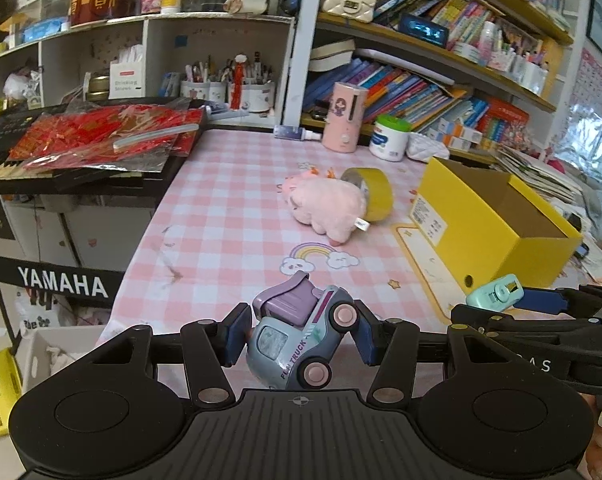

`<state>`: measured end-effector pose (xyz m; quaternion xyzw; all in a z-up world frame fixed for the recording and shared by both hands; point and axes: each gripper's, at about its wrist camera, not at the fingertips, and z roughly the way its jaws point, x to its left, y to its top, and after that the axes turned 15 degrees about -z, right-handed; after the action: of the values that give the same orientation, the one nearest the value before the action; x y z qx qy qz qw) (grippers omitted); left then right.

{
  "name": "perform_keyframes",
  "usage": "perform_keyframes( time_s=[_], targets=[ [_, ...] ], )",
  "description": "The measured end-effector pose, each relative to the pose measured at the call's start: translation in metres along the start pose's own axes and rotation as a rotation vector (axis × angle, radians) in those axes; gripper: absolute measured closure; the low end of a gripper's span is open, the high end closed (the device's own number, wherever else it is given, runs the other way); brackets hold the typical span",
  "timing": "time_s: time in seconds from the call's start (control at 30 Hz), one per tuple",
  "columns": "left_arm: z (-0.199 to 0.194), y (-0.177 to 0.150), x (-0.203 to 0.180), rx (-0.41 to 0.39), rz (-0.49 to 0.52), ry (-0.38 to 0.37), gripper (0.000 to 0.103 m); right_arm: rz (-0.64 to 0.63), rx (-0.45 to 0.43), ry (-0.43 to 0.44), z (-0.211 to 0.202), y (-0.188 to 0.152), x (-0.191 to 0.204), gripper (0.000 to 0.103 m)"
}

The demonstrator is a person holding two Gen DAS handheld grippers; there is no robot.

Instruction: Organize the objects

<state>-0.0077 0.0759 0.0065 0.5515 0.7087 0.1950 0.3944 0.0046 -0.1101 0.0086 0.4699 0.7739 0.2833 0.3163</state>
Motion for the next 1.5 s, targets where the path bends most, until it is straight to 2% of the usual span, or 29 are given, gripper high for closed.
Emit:
perform_keyframes(
  time_s=[0.33,0.7,1.2,1.5],
  targets=[
    [-0.009,-0.023,-0.014,0.046,0.062,-0.050,0.051,0.028,0.019,-0.030,-0.024,-0.031,0.006,0.036],
    [-0.006,-0.039,-0.044,0.095,0.133,-0.138,0.051,0.105,0.065,-0.110,-0.048,-0.063,-0.010,0.036],
    [0.021,-0.050,-0.104,0.160,0.227,-0.217,0.051,0.221,0.110,-0.198,-0.057,-0.095,-0.064,0.036],
    [0.043,-0.043,-0.143,0.161,0.248,-0.239,0.051,0.261,0.117,-0.217,-0.048,-0.100,-0.109,0.036]
  ],
)
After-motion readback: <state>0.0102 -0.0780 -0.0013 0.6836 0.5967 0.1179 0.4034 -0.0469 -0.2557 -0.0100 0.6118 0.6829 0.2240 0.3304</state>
